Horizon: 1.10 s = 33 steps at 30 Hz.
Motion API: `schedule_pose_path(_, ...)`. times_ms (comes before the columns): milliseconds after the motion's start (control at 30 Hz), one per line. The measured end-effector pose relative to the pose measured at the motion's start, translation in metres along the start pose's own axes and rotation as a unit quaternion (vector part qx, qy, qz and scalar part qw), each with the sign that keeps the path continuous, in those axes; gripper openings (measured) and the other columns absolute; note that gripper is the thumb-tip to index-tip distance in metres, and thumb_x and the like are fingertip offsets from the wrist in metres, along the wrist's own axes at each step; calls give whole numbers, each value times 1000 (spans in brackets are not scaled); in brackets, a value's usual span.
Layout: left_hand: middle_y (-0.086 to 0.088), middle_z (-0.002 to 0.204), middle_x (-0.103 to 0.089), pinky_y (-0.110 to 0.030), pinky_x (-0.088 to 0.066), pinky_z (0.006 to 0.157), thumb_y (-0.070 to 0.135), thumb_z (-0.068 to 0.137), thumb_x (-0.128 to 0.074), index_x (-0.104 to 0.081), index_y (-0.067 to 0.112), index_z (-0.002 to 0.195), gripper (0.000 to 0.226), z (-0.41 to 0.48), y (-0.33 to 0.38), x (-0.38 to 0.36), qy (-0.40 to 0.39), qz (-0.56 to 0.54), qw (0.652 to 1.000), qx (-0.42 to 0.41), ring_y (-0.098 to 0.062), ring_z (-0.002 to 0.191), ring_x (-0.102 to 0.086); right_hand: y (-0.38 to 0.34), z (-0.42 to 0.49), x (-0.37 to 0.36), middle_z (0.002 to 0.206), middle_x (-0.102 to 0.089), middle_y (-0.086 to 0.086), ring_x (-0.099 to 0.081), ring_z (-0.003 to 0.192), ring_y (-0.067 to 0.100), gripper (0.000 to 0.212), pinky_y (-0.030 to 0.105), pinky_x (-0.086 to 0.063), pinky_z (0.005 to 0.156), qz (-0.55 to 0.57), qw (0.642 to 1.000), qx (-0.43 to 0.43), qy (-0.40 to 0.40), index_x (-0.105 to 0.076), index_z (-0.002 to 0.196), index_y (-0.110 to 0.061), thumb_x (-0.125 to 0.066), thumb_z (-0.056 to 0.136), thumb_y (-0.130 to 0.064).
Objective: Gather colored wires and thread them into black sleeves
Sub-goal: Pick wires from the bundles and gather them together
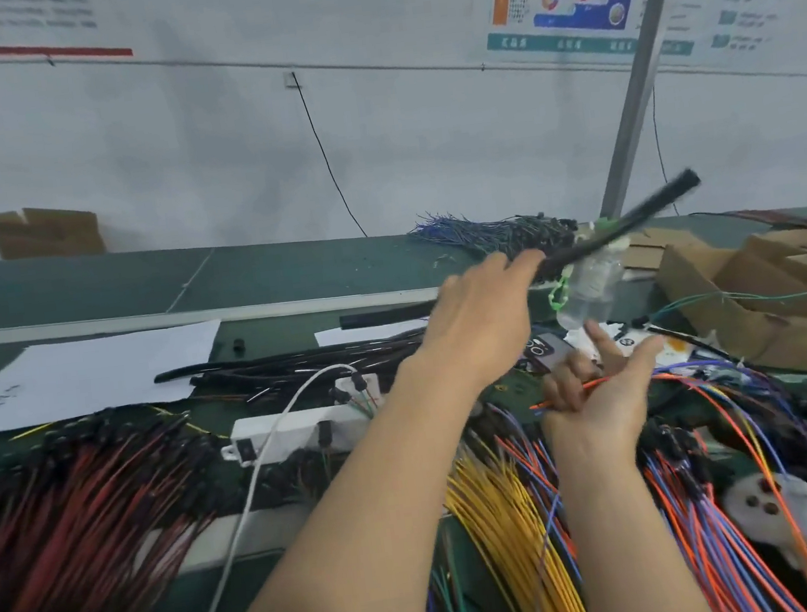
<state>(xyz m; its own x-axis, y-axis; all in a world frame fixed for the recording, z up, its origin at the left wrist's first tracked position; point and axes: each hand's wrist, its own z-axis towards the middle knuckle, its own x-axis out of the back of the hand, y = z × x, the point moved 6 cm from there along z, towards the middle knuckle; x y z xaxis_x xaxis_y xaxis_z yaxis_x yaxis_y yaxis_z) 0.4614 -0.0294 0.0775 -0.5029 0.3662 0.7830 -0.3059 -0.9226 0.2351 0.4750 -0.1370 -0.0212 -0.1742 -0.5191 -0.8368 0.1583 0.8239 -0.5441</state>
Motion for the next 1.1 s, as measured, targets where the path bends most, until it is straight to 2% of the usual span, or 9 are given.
schedule_pose_path(167, -13, 123, -58, -31, -40, 73, 1, 93, -38, -49, 20, 134, 46, -92, 11, 17, -278, 40, 959, 46, -30, 103, -56, -37, -57, 10, 43, -43, -5, -25, 28, 3, 35, 11, -17, 32, -147, 988, 43, -13, -52, 72, -16, -51, 96, -41)
schedule_pose_path(367, -7, 125, -58, -28, -41, 83, 6, 96, -36, -55, 26, 128, 42, -210, 4, 62, -350, 61, 928, 113, -25, 110, -54, -16, -137, 60, 40, -41, 0, -19, 26, 4, 36, 11, -11, 34, -358, 924, -89, -103, -55, 59, -11, -57, 94, -18)
schedule_pose_path(433, 0, 127, -54, -29, -33, 89, 12, 96, -40, -56, 33, 125, 39, -234, 0, 79, -272, 114, 945, 143, -23, 117, -49, -10, -158, 78, 46, -52, 4, -20, 25, 3, 19, 10, -13, 31, -356, 924, -106, -93, -53, 76, -6, -57, 93, -13)
schedule_pose_path(533, 1, 111, -54, -35, -36, 92, 20, 94, -50, -63, 22, 109, 20, -264, 6, 127, 127, 86, 977, 147, -20, 102, -51, -3, -177, 94, 45, -58, 2, -20, 24, 4, 14, 9, -13, 31, -313, 944, -92, -51, -52, 80, -7, -53, 94, -11)
schedule_pose_path(600, 4, 89, -54, -26, -43, 72, 23, 91, -54, -61, 16, 90, 10, -292, 13, 135, 312, -32, 941, 124, -10, 79, -53, 0, -185, 95, 47, -62, 1, -20, 25, 4, 12, 10, -14, 31, -283, 955, -83, -26, -50, 82, -9, -52, 94, -11)
schedule_pose_path(700, 7, 76, -58, -22, -44, 57, 38, 87, -61, -58, 19, 83, 19, -306, 9, 84, 264, -262, 889, 267, -5, 63, -53, 11, -196, 89, 49, -64, 2, -19, 25, 4, 10, 11, -14, 30, -262, 959, -101, -43, -52, 85, -9, -52, 95, -11)
schedule_pose_path(867, -2, 91, -62, -15, -48, 53, 4, 92, -53, -60, 15, 107, 20, -298, 23, -2, 73, -716, 599, 350, -1, 56, -53, 33, -215, 80, 50, -49, 6, -27, 28, 5, 19, 11, -17, 30, -323, 913, -189, -159, -58, 75, -6, -54, 93, -11)
schedule_pose_path(1000, -4, 81, -66, -15, -53, 65, 0, 93, -47, -64, 7, 92, 18, -299, 11, 1, 93, -740, 579, 329, -6, 67, -59, 32, -214, 76, 40, -32, -5, -19, 29, 4, 27, 12, -14, 30, -301, 919, -206, -149, -56, 68, -9, -53, 94, -15)
schedule_pose_path(1100, -3, 72, -69, -13, -54, 61, 1, 92, -49, -62, 1, 90, 13, -304, 4, 4, 129, -764, 521, 359, -5, 63, -65, 17, -208, 77, 36, -18, -8, -8, 31, 7, 49, 16, -10, 29, -87, 971, -206, -81, -31, 52, -22, -48, 99, -24)
